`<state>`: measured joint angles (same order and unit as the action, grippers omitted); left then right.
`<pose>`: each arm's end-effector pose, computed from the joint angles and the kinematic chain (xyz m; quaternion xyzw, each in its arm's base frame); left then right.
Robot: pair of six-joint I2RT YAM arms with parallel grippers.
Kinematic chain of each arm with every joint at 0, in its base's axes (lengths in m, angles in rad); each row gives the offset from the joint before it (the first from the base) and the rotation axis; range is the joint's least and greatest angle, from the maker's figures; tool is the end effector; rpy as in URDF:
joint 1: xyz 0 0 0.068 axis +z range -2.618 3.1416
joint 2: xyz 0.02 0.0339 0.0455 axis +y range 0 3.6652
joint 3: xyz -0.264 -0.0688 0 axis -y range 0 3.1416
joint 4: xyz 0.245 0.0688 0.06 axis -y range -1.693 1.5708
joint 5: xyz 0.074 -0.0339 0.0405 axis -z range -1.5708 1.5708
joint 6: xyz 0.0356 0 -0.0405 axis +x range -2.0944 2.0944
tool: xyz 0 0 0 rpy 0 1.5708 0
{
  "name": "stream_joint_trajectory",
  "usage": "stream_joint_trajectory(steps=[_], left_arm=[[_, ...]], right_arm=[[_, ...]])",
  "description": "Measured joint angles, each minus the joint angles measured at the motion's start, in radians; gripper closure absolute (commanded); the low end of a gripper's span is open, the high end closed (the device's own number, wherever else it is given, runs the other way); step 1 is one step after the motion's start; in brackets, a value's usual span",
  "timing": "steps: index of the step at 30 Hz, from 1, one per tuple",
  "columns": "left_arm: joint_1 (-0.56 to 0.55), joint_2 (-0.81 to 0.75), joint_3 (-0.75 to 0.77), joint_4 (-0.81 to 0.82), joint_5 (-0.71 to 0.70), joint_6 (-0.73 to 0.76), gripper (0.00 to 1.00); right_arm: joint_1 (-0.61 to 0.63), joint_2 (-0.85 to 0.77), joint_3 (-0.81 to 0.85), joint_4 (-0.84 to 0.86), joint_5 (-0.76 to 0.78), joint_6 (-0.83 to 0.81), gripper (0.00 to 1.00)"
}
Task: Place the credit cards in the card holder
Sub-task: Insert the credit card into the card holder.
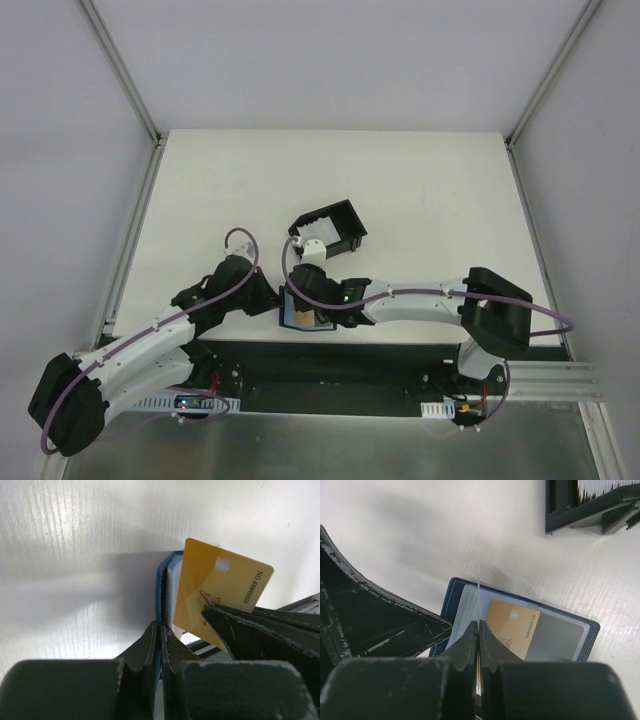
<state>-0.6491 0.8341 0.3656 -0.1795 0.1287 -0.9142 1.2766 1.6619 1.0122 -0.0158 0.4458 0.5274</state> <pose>0.1370 -0.1097 0.1860 -0.0897 0.8895 -0.3538 0.2748 0.1188 0.3390 0.2104 -0.2309 0.8516 0.2114 0.4204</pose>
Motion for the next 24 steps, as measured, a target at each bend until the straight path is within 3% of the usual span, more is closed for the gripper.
stream_joint_trajectory(steps=[12, 24], left_arm=[[-0.072, -0.045, -0.040, 0.010, -0.063, -0.154, 1.00], [-0.072, -0.077, -0.053, 0.010, -0.086, -0.206, 1.00]], right_arm=[[0.045, 0.000, 0.032, -0.101, 0.069, 0.003, 0.99], [0.065, -0.011, 0.008, -0.021, 0.083, -0.016, 1.00]])
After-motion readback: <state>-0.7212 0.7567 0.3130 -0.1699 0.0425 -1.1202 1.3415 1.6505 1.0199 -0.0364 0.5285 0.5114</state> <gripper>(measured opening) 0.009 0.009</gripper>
